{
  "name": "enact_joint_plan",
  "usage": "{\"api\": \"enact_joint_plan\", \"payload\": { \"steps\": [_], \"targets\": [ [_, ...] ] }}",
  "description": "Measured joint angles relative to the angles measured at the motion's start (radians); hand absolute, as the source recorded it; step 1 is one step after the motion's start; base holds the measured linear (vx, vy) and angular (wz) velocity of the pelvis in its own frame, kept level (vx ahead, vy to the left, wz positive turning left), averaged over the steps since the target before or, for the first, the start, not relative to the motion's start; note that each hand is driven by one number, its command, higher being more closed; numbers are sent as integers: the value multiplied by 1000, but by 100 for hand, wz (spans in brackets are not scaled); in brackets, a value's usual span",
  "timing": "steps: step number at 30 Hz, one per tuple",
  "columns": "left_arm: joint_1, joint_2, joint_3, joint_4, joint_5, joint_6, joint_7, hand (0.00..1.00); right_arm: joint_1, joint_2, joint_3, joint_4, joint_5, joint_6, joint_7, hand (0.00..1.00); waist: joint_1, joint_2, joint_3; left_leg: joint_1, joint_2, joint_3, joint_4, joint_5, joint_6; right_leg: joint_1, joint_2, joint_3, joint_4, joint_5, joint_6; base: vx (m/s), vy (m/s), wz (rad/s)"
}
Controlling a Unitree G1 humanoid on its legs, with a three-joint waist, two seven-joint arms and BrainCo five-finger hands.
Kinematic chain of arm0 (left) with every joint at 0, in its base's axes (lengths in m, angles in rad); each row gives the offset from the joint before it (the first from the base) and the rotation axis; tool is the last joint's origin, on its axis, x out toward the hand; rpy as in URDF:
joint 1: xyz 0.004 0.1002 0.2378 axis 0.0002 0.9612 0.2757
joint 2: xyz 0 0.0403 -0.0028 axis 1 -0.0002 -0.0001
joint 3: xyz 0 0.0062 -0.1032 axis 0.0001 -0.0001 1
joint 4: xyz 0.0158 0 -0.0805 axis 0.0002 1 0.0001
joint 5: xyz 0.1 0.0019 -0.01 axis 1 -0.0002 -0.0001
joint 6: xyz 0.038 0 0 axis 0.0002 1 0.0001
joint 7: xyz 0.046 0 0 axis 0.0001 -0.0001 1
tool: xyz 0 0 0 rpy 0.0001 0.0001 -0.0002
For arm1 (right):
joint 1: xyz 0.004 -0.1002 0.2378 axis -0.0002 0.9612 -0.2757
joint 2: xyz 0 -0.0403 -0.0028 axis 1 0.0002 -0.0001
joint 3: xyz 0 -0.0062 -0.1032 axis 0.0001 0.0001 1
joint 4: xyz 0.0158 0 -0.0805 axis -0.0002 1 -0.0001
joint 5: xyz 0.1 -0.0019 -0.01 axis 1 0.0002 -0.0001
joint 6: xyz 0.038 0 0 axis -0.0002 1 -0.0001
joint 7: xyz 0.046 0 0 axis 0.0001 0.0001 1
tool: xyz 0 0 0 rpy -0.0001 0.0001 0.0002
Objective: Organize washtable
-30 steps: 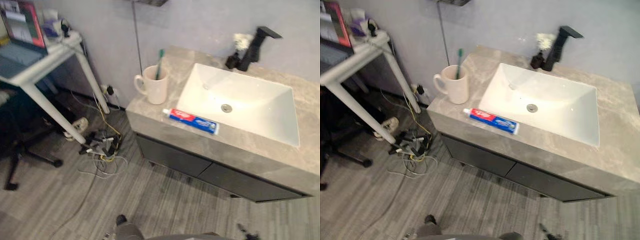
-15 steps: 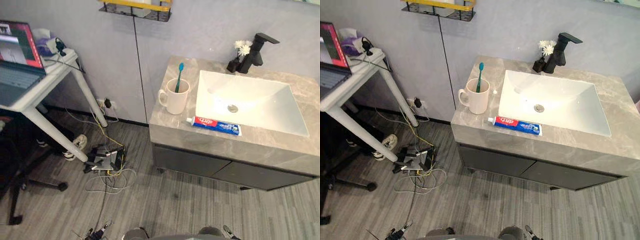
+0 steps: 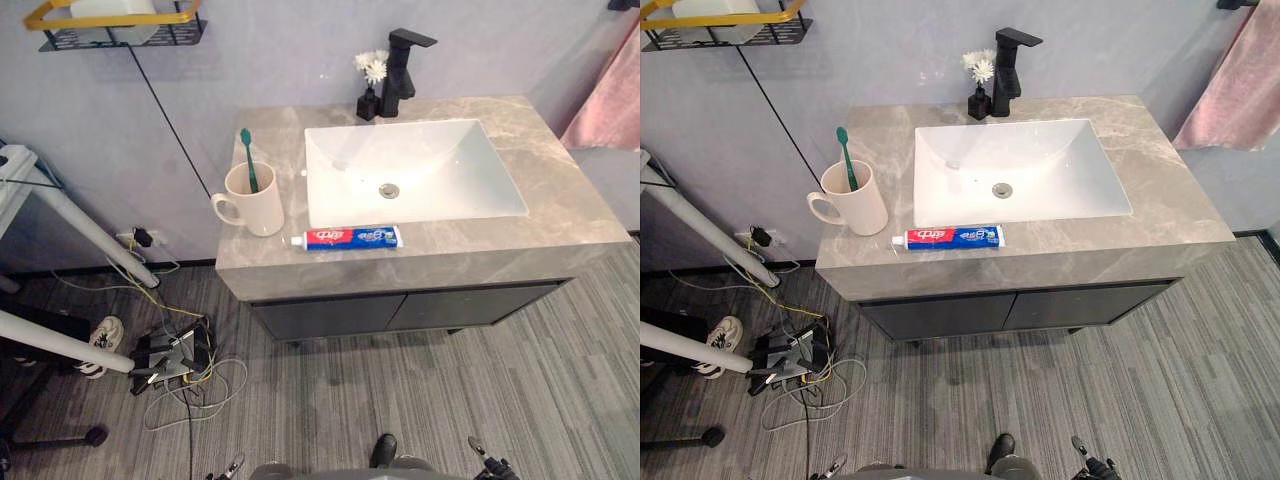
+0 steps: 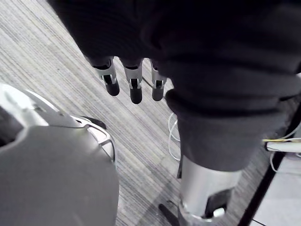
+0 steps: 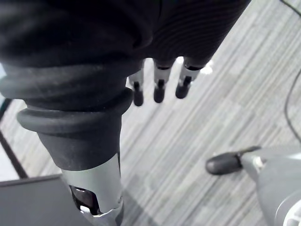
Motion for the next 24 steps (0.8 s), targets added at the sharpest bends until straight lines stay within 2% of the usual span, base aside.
{"api": "enact_joint_plan", "payload": {
  "steps": [2,3,12,16,17,19,20,21,22,24],
  "targets": [
    [-13,7,-12,-1,15,-2,-1,0,0,21,-2,14,-8,5,11,0,2,-9,-3,7,-10,6,-42,-3,4,-3,6,8,-34,27,2,-23,95,-9],
    [-35,16,-68,5,110,-6,-21,0,7,74,3,27,-50,26,34,0,3,4,-5,43,-40,-46,-98,-25,39,1,-4,17,-38,51,14,-19,42,-3],
    [-36,15,-67,15,110,-5,-20,0,8,64,2,28,-53,26,33,0,4,16,-12,33,-46,-77,-100,-25,40,2,-13,-14,-39,51,14,1,5,8],
    [-37,16,-46,21,84,-4,-13,0,12,58,-5,31,-60,26,32,0,16,24,-17,31,-56,-102,-100,-25,40,11,-25,-38,-38,52,15,6,38,18],
    [-37,8,4,25,54,-3,-9,0,14,58,-9,36,-60,27,32,0,21,24,-17,32,-59,-116,-100,-25,40,21,-28,-49,-39,52,15,-18,42,29],
    [-36,5,177,31,6,17,5,0,17,58,-19,38,-61,30,32,0,27,18,-22,34,-64,-132,-100,-25,40,30,-32,-61,-39,51,16,-15,35,22],
    [-35,23,320,27,-38,18,25,0,17,57,-29,38,-61,33,32,0,29,13,-27,35,-66,-133,-99,-25,40,30,-34,-62,-39,50,16,4,24,9],
    [-32,53,442,3,-87,21,49,0,17,56,-49,37,-62,34,33,0,32,12,-27,35,-67,-134,-99,-24,40,30,-36,-61,-39,50,16,-8,31,3],
    [-32,76,499,-12,-103,22,58,0,17,54,-51,37,-62,34,33,0,33,13,-27,35,-67,-134,-99,-24,40,30,-36,-61,-39,50,16,0,0,0],
    [-35,196,628,-63,-124,23,94,0,21,50,-51,37,-62,34,38,0,35,15,-33,33,-67,-134,-98,-23,42,29,-36,-60,-39,50,16,-32,4,0]
  ]
}}
